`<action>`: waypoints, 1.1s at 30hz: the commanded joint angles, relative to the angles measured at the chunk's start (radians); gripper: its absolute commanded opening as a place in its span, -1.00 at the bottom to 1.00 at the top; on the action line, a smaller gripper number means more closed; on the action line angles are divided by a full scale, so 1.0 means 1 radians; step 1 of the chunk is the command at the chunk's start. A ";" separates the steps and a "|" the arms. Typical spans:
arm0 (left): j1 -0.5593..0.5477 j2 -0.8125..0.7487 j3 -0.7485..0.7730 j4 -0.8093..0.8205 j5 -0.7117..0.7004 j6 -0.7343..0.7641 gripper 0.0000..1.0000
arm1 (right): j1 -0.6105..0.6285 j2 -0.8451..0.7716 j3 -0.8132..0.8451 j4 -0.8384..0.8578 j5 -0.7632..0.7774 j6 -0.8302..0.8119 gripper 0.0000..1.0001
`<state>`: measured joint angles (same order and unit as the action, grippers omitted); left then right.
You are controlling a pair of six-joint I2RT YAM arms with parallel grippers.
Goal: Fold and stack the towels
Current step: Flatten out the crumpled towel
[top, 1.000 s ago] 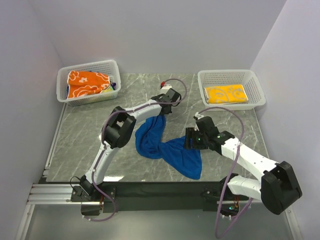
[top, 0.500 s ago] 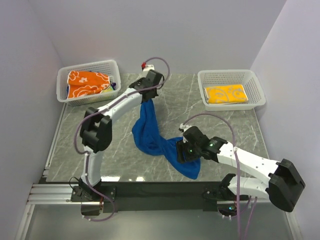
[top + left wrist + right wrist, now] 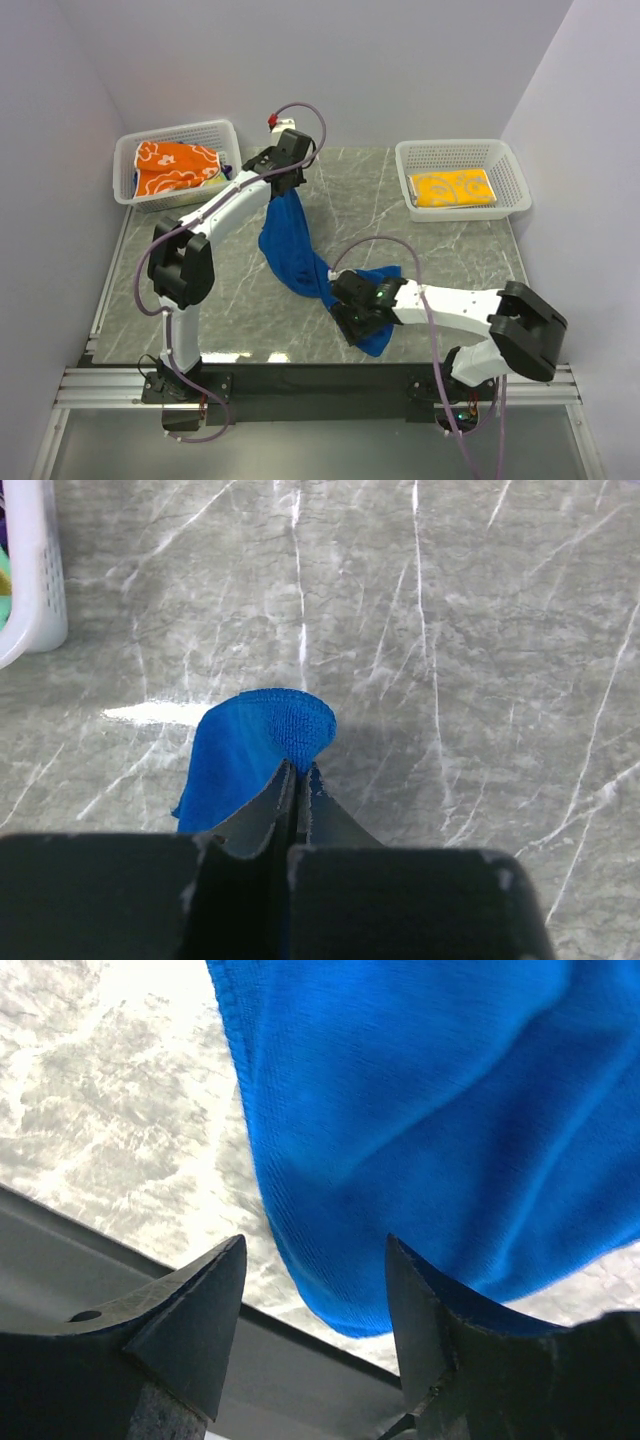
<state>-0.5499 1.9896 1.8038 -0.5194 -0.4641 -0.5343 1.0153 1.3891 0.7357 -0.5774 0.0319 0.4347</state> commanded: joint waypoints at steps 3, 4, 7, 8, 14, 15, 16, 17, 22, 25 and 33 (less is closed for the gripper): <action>0.015 -0.011 0.017 -0.004 0.016 0.019 -0.99 | 0.084 0.100 0.086 -0.050 0.117 0.036 0.12; 0.022 -0.009 0.017 -0.004 0.018 0.017 -0.99 | 0.101 0.111 0.091 -0.059 0.126 0.042 0.08; 0.039 -0.017 0.012 -0.007 0.019 0.019 -0.99 | 0.109 0.126 0.103 -0.079 0.158 0.055 -0.50; 0.044 -0.029 0.006 -0.002 0.019 0.019 -0.99 | 0.111 0.119 0.106 -0.084 0.171 0.055 -0.71; 0.094 -0.052 0.014 0.024 0.065 0.026 -0.99 | 0.065 -0.011 0.186 -0.170 0.243 0.003 -1.00; 0.096 -0.046 0.060 0.006 0.062 0.028 -0.99 | 0.024 -0.056 0.214 -0.183 0.253 -0.008 -1.00; 0.103 -0.041 0.083 -0.001 0.061 0.033 -0.99 | -0.001 -0.079 0.229 -0.208 0.263 -0.028 -1.00; 0.107 -0.037 0.101 0.001 0.073 0.034 -0.99 | -0.029 -0.131 0.246 -0.219 0.281 -0.036 -1.00; 0.157 -0.041 0.202 0.084 0.185 0.002 -0.99 | -0.275 -0.263 0.352 -0.252 0.324 -0.089 -1.00; 0.166 0.000 0.328 0.102 0.263 -0.012 -0.99 | -0.390 -0.320 0.404 -0.246 0.345 -0.103 -1.00; 0.205 -0.003 0.372 0.352 0.560 -0.115 -0.99 | -0.494 -0.487 0.482 -0.200 0.482 -0.111 -1.00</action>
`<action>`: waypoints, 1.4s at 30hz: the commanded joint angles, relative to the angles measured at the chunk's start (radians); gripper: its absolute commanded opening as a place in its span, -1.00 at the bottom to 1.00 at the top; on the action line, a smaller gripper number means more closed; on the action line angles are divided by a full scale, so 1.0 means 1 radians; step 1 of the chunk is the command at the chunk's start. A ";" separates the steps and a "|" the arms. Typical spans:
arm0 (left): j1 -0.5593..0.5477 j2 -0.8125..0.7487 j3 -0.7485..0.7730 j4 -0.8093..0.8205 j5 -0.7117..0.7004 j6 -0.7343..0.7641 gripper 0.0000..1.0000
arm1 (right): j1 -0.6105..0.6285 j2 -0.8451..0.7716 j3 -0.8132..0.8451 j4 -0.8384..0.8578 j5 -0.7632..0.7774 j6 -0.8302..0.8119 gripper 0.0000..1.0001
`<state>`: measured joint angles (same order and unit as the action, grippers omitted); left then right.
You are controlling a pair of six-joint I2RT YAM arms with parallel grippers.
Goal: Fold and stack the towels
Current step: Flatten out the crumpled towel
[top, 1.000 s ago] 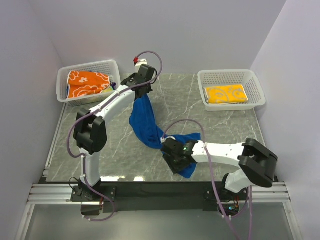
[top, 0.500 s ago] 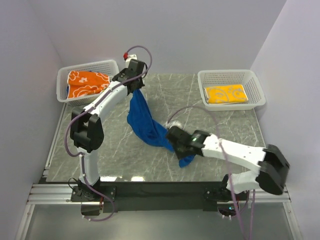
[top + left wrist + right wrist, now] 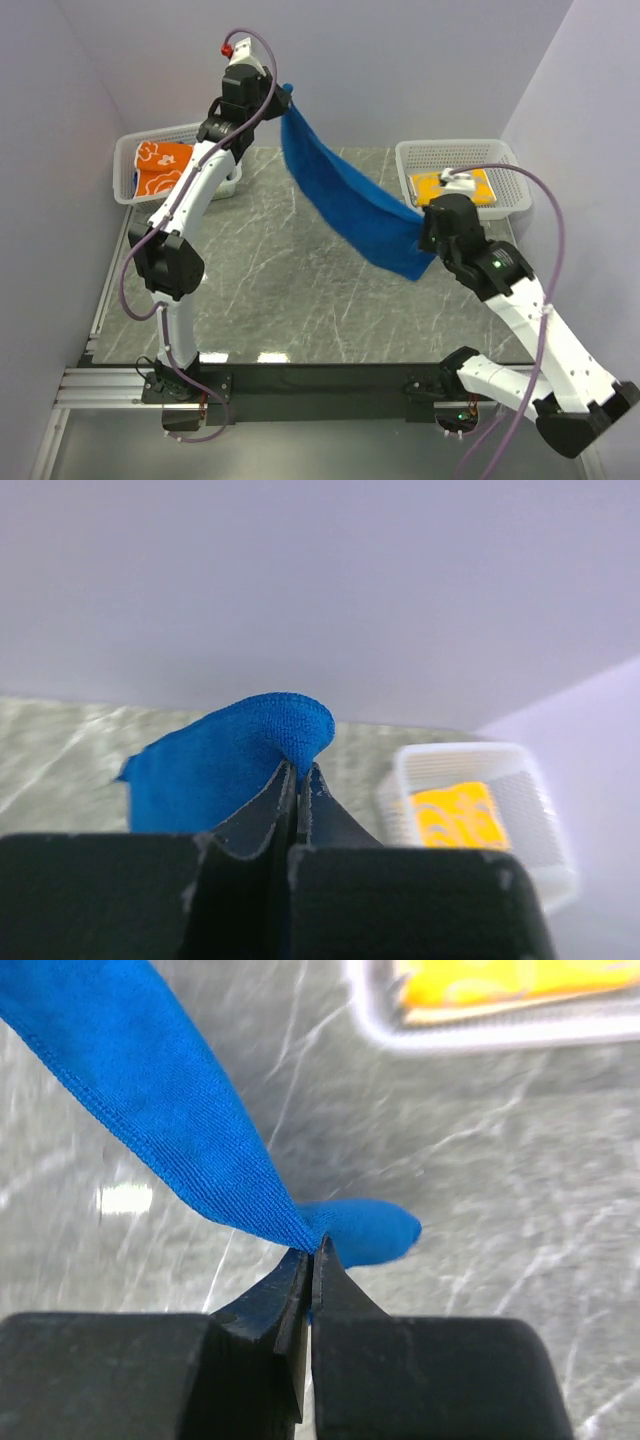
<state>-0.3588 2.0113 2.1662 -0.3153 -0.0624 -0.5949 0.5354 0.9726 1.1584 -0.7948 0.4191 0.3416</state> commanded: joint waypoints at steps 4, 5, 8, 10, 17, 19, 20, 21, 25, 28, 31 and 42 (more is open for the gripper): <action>0.058 -0.078 -0.136 0.289 0.277 -0.114 -0.99 | -0.014 -0.133 0.054 0.052 0.067 -0.059 -1.00; 0.063 -0.097 -0.170 0.297 0.280 -0.118 -0.99 | -0.014 -0.137 0.052 0.052 0.005 -0.070 -1.00; 0.080 -0.129 -0.334 0.308 0.277 -0.106 -0.99 | -0.012 -0.121 0.018 0.028 -0.124 -0.096 -1.00; 0.092 -0.147 -0.480 0.360 0.268 -0.091 -0.99 | -0.012 -0.109 -0.026 0.003 -0.290 -0.105 -1.00; 0.103 -0.151 -0.812 0.412 0.138 -0.002 -0.88 | 0.162 -0.013 -0.227 0.015 -0.612 -0.061 -1.00; 0.103 -0.137 -0.845 0.389 0.080 0.021 -0.86 | 0.292 0.030 -0.273 0.044 -0.643 -0.036 -1.00; 0.103 -0.135 -0.853 0.380 0.066 0.027 -0.85 | 0.329 0.084 -0.287 0.057 -0.657 -0.026 -1.00; 0.103 -0.135 -0.868 0.375 0.067 0.038 -0.82 | 0.359 0.116 -0.304 0.068 -0.669 0.002 -1.00; 0.104 -0.131 -0.870 0.338 -0.045 0.056 -0.78 | 0.491 0.265 -0.315 0.187 -0.700 0.054 -0.98; 0.104 -0.123 -0.842 0.294 -0.088 0.067 -0.64 | 0.570 0.391 -0.275 0.232 -0.704 0.073 -0.67; 0.104 -0.141 -0.827 0.263 -0.108 0.064 -0.38 | 0.656 0.495 -0.185 0.206 -0.660 0.060 -0.07; 0.077 -0.420 -0.902 0.168 -0.120 -0.051 0.62 | 0.563 0.353 -0.181 0.152 -0.447 0.059 0.46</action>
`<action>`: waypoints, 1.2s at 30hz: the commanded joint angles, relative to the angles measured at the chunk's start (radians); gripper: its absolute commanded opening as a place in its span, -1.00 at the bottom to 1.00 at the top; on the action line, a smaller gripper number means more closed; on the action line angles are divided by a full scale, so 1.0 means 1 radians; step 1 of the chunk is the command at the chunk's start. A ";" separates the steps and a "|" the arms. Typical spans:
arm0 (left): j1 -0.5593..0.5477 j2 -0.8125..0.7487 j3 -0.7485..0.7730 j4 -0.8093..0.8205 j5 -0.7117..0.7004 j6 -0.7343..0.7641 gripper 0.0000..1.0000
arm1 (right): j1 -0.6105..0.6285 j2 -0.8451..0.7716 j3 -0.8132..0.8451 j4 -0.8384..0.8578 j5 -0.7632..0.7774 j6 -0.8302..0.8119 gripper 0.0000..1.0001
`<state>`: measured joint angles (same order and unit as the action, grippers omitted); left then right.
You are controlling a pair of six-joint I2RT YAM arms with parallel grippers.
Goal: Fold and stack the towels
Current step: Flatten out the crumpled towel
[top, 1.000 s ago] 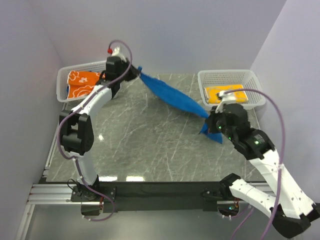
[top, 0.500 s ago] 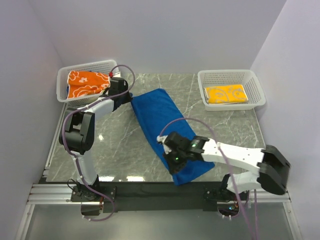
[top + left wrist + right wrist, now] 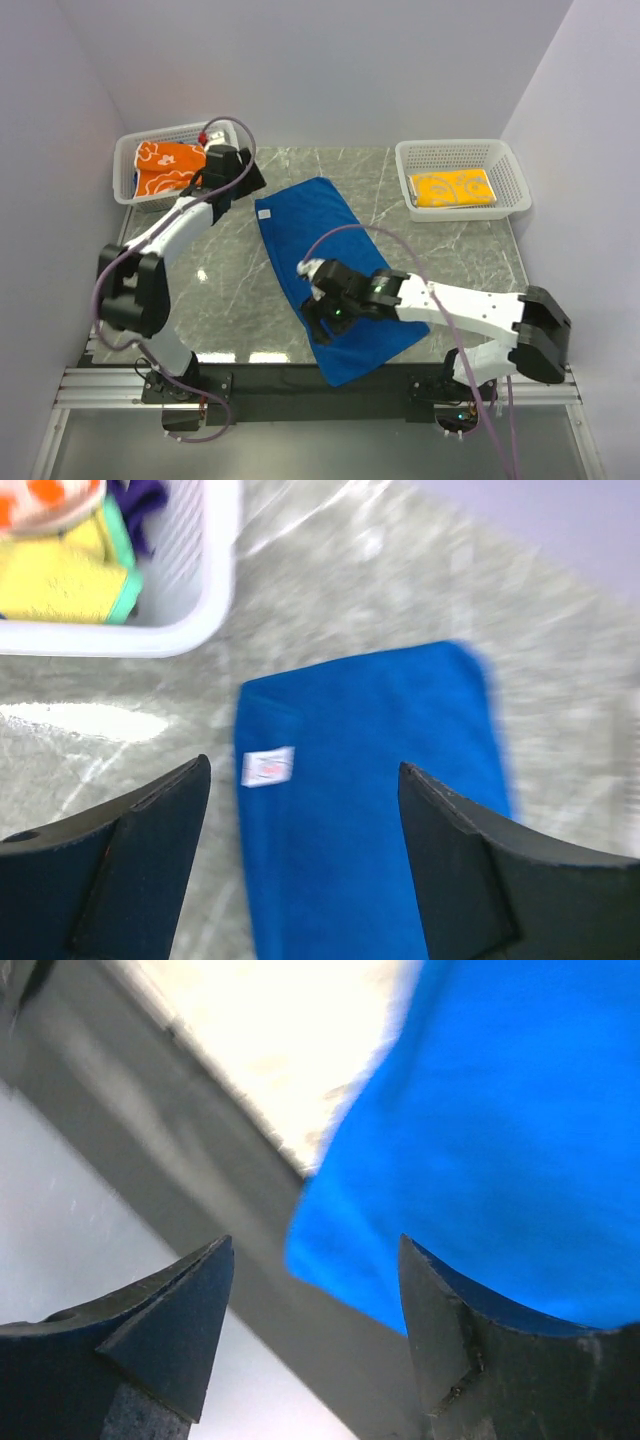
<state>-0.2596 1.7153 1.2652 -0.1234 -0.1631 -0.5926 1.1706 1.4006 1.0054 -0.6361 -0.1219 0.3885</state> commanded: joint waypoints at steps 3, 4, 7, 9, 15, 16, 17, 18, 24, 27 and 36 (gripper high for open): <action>-0.079 -0.190 -0.024 -0.084 -0.010 -0.091 0.54 | -0.230 -0.139 -0.132 0.059 0.090 0.035 0.39; -0.102 -0.212 -0.032 -0.099 -0.019 -0.099 0.51 | -0.265 -0.170 -0.155 0.070 0.111 0.041 0.37; -0.211 -0.253 -0.082 -0.140 -0.035 -0.133 0.46 | -0.394 -0.212 -0.231 0.121 0.120 0.058 0.24; -0.288 -0.287 -0.154 -0.125 -0.021 -0.179 0.44 | -0.486 -0.225 -0.274 0.154 0.120 0.070 0.20; -0.382 -0.235 -0.280 -0.070 -0.004 -0.234 0.44 | -0.620 -0.246 -0.347 0.213 0.090 0.079 0.19; -0.380 -0.214 -0.277 -0.068 -0.006 -0.234 0.44 | -0.623 -0.233 -0.350 0.214 0.088 0.075 0.19; -0.382 -0.191 -0.265 -0.068 -0.006 -0.233 0.43 | -0.624 -0.227 -0.356 0.216 0.087 0.070 0.19; -0.379 -0.151 -0.260 -0.059 0.011 -0.231 0.41 | -0.624 -0.221 -0.360 0.216 0.081 0.070 0.20; -0.379 0.025 -0.182 -0.044 -0.022 -0.216 0.36 | -0.624 -0.196 -0.409 0.231 0.085 0.079 0.22; -0.368 0.105 -0.132 -0.064 -0.039 -0.199 0.34 | -0.623 -0.167 -0.413 0.222 0.087 0.076 0.23; -0.308 0.259 0.003 -0.074 -0.024 -0.125 0.34 | -0.502 -0.137 -0.452 0.205 0.059 0.160 0.28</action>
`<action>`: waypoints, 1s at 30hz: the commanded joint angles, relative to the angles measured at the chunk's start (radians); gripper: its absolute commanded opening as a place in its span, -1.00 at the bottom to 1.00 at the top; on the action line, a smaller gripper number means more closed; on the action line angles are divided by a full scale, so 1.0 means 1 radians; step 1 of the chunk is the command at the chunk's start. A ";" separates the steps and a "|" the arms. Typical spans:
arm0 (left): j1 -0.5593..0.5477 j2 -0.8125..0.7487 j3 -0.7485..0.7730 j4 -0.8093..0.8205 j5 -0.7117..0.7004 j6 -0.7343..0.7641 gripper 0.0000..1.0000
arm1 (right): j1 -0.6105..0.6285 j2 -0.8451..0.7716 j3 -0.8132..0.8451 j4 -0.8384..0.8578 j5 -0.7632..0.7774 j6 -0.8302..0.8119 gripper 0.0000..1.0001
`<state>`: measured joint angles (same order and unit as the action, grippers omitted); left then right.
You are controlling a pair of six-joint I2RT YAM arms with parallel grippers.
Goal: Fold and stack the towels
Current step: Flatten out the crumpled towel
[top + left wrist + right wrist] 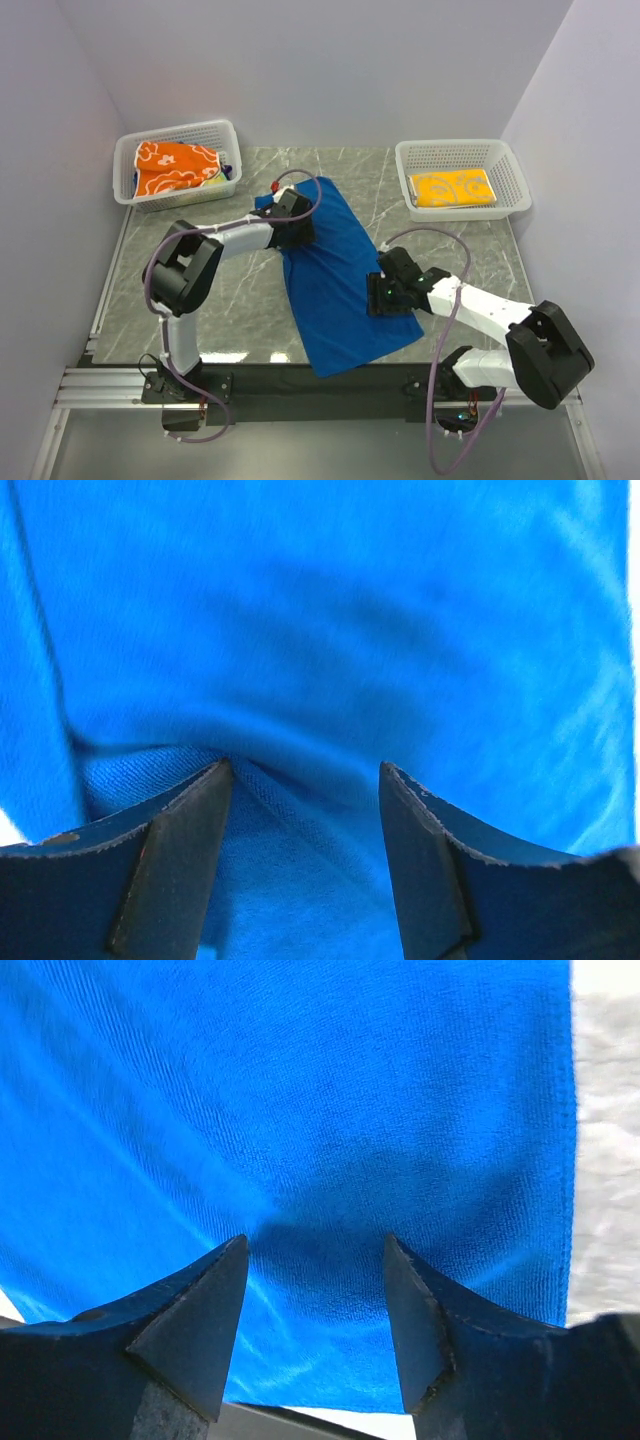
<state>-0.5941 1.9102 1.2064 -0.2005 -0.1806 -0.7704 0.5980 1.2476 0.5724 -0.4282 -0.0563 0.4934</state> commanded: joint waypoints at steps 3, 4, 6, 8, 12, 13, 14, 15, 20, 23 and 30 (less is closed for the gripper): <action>0.046 0.114 0.130 -0.011 0.006 0.086 0.35 | 0.182 0.032 -0.026 0.015 0.007 0.120 0.29; 0.053 0.124 0.162 -0.023 0.007 0.097 0.35 | 0.219 0.044 -0.019 0.020 0.009 0.137 0.30; 0.069 0.135 0.177 -0.020 0.010 0.131 0.37 | 0.293 0.061 0.001 0.020 0.019 0.169 0.30; 0.086 0.128 0.179 -0.001 0.012 0.169 0.37 | 0.324 0.065 0.043 0.013 0.033 0.185 0.30; 0.128 0.055 0.165 -0.022 0.001 0.197 0.46 | 0.356 0.032 0.128 -0.032 0.055 0.155 0.30; 0.128 0.027 0.135 -0.023 -0.011 0.194 0.48 | 0.355 0.020 0.164 -0.044 0.105 0.139 0.30; 0.126 -0.003 0.115 -0.023 -0.008 0.186 0.51 | 0.353 0.010 0.182 -0.058 0.136 0.126 0.30; 0.125 -0.069 0.095 -0.025 0.000 0.177 0.52 | 0.349 0.000 0.202 -0.084 0.166 0.113 0.30; 0.088 -0.323 -0.062 -0.072 -0.022 0.105 0.55 | 0.182 0.013 0.300 -0.067 0.210 -0.013 0.22; 0.032 -0.428 -0.126 -0.120 -0.052 0.074 0.47 | 0.100 0.068 0.351 -0.012 0.165 -0.071 0.05; -0.085 -0.490 -0.260 -0.126 0.020 0.017 0.26 | 0.003 0.329 0.523 0.075 0.112 -0.127 -0.39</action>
<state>-0.6510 1.4075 1.0077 -0.2989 -0.1947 -0.7086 0.6220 1.4895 1.0183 -0.4068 0.0834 0.4175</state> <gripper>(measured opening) 0.641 0.320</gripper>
